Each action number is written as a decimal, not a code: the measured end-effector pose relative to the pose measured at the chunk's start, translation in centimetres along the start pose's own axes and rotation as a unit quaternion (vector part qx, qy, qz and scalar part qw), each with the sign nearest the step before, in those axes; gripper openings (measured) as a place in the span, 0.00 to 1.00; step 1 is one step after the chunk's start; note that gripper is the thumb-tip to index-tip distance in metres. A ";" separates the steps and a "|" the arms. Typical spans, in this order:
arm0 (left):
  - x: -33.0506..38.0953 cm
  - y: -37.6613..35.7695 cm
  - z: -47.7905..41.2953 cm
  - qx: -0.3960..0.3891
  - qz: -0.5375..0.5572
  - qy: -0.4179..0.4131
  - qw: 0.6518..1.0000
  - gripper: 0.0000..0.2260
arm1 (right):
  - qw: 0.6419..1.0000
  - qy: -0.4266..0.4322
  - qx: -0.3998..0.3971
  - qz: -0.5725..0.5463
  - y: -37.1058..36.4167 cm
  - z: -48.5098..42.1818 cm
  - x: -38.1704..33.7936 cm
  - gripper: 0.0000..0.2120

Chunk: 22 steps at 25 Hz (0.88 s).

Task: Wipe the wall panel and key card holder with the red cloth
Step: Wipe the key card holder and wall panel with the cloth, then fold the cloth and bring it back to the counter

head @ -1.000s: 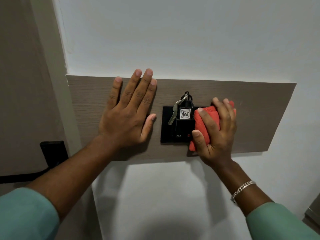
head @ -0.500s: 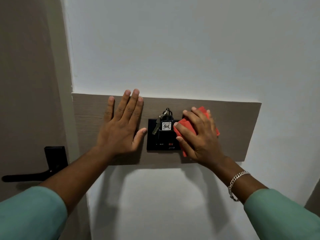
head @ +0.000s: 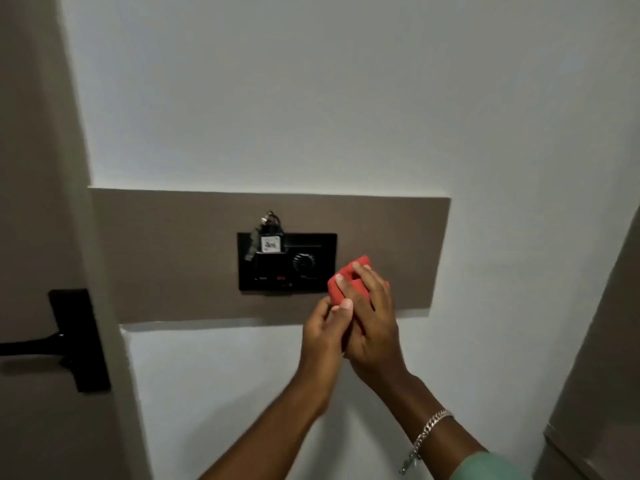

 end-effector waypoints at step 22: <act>-41.7 -43.7 5.6 -0.166 -0.138 0.376 0.901 0.12 | 0.741 -0.632 -0.081 0.212 38.2 35.4 39.9 0.13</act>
Point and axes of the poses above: each hand's wrist, its own z-axis away from the middle knuckle, its own y-axis out of the back of the hand, x = y × z, the point moved 8 cm from there along -z, towards the middle knuckle, and after that the axes turned 4 degrees about -z, right-handed, at the moved point
